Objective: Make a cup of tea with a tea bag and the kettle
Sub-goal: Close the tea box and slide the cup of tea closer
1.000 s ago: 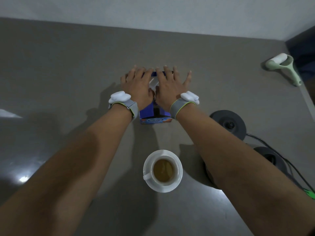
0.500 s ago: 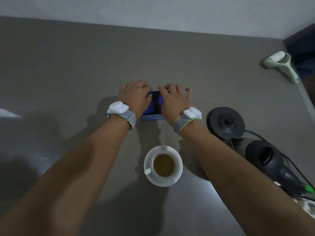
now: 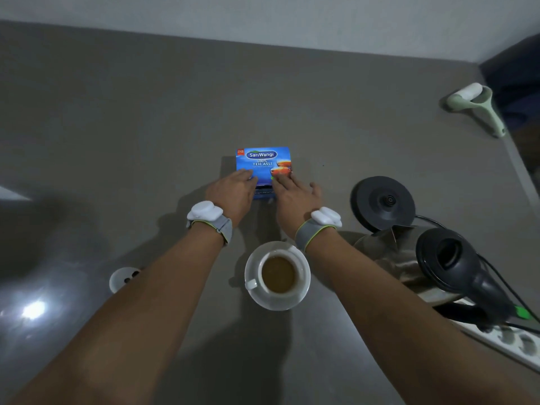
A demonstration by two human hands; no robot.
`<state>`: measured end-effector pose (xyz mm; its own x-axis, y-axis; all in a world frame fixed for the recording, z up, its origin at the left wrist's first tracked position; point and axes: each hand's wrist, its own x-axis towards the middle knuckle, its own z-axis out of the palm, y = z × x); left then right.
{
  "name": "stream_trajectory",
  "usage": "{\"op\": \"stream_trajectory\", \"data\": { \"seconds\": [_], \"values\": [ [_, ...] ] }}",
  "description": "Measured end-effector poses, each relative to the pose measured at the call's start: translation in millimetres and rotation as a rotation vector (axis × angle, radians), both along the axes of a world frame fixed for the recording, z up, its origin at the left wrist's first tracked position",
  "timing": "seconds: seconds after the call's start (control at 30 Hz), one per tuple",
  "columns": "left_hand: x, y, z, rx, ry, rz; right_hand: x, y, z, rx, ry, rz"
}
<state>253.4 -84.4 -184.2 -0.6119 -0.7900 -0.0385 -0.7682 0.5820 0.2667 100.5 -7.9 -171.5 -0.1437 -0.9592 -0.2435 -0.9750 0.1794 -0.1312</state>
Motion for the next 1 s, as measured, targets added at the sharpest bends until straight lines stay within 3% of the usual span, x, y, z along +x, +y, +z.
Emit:
{"op": "stream_trajectory", "data": {
  "seconds": [0.27,0.6,0.8,0.87,1.0],
  "values": [
    [0,12,-3,0.028,-0.107,-0.031,3,1,-6,0.117,0.001,-0.021],
    [0,12,-2,0.03,-0.093,-0.024,2,1,-2,0.157,-0.003,0.003],
    [13,38,11,-0.057,0.084,0.003,-9,41,11,-0.106,-0.132,-0.091],
    [19,55,14,-0.07,0.127,0.013,-13,58,13,-0.106,-0.126,-0.104],
    [31,86,8,0.19,0.205,0.123,-17,90,10,0.02,-0.168,-0.134]
  ]
}}
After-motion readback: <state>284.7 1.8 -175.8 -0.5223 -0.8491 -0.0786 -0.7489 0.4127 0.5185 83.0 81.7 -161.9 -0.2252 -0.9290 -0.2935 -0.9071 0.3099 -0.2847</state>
